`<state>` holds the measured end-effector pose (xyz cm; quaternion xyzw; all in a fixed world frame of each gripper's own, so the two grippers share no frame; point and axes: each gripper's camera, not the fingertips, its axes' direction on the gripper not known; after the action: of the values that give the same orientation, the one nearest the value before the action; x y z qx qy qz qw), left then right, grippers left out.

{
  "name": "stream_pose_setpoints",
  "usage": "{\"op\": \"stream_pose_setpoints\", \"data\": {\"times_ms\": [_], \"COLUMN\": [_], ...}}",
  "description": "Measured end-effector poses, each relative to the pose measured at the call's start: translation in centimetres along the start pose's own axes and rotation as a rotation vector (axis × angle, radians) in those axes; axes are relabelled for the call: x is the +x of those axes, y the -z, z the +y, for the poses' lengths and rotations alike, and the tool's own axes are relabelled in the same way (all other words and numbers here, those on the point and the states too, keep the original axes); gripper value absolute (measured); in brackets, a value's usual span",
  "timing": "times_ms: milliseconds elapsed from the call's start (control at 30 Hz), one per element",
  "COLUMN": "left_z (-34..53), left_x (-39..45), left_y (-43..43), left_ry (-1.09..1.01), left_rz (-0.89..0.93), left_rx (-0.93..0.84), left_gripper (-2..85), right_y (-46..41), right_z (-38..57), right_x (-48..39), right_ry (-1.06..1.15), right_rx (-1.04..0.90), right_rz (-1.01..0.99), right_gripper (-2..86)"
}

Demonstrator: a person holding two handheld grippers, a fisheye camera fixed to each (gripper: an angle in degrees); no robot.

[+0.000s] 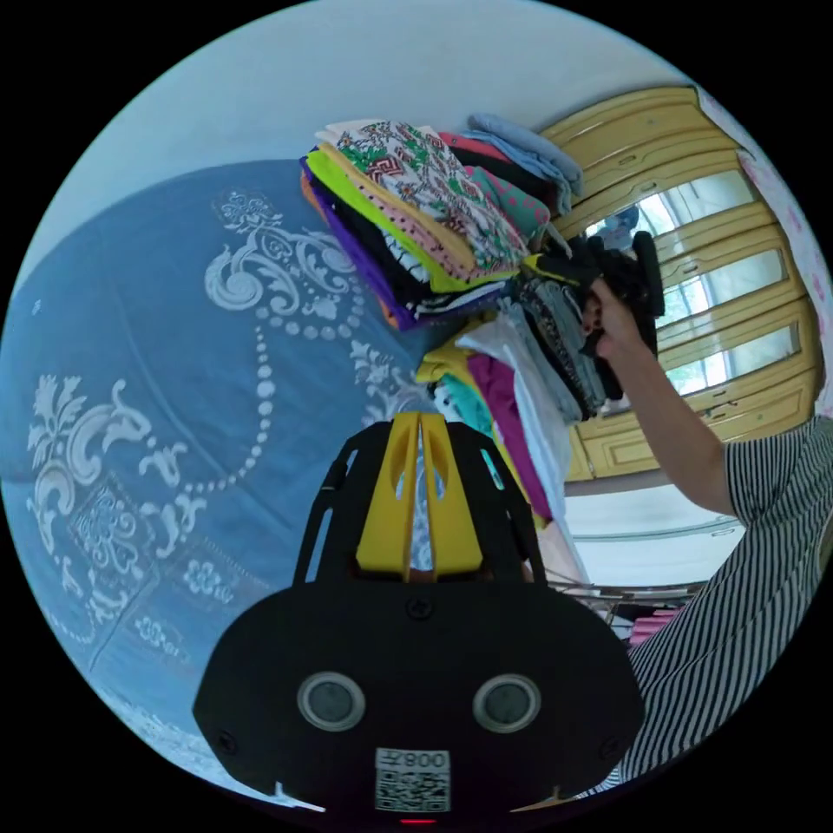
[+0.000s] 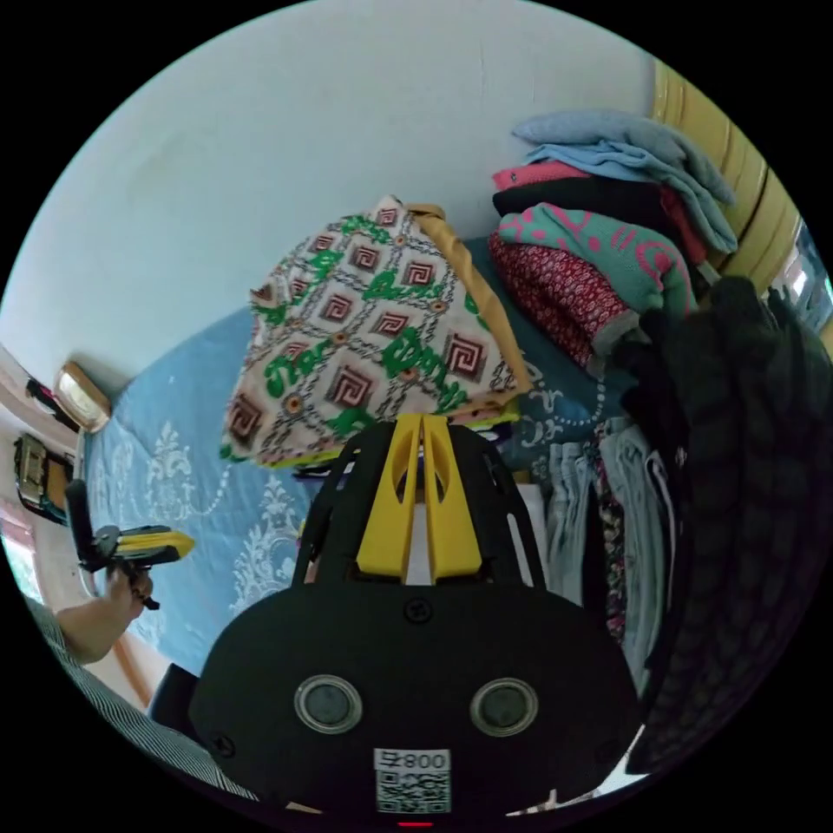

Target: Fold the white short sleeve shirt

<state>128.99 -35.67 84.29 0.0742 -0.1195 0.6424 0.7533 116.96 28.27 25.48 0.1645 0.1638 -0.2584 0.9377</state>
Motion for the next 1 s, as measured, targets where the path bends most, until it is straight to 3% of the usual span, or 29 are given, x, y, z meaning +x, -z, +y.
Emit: {"op": "stream_pose_setpoints", "data": {"times_ms": [200, 333, 533, 600, 833, 1000], "left_z": [12.0, 20.0, 28.4, 30.5, 37.5, 40.4], "left_x": [3.2, 5.6, 8.2, 9.3, 11.0, 13.4], "left_y": [0.8, 0.8, 0.7, 1.6, 5.8, 8.0], "left_ry": [-0.098, -0.147, -0.218, -0.271, -0.29, -0.216], "left_rz": [-0.196, -0.284, -0.334, -0.363, -0.321, -0.389], "left_rx": [-0.198, -0.322, -0.401, -0.34, -0.129, -0.097], "left_gripper": [0.1, 0.1, 0.1, 0.1, 0.2, 0.2], "right_y": [3.6, 1.6, -0.9, -1.1, 3.8, 6.5], "right_z": [11.9, 21.4, 32.9, 35.5, 44.0, 48.9], "right_x": [-6.2, -14.9, -25.0, -27.1, -29.5, -31.8], "right_ry": [0.031, 0.129, 0.269, 0.328, 0.388, 0.435], "right_rx": [-0.06, -0.281, -0.51, -0.542, -0.295, -0.233], "right_rz": [-0.25, -0.37, -0.357, -0.322, -0.184, -0.034], "right_gripper": [0.1, 0.1, 0.1, 0.0, 0.1, 0.2]}}
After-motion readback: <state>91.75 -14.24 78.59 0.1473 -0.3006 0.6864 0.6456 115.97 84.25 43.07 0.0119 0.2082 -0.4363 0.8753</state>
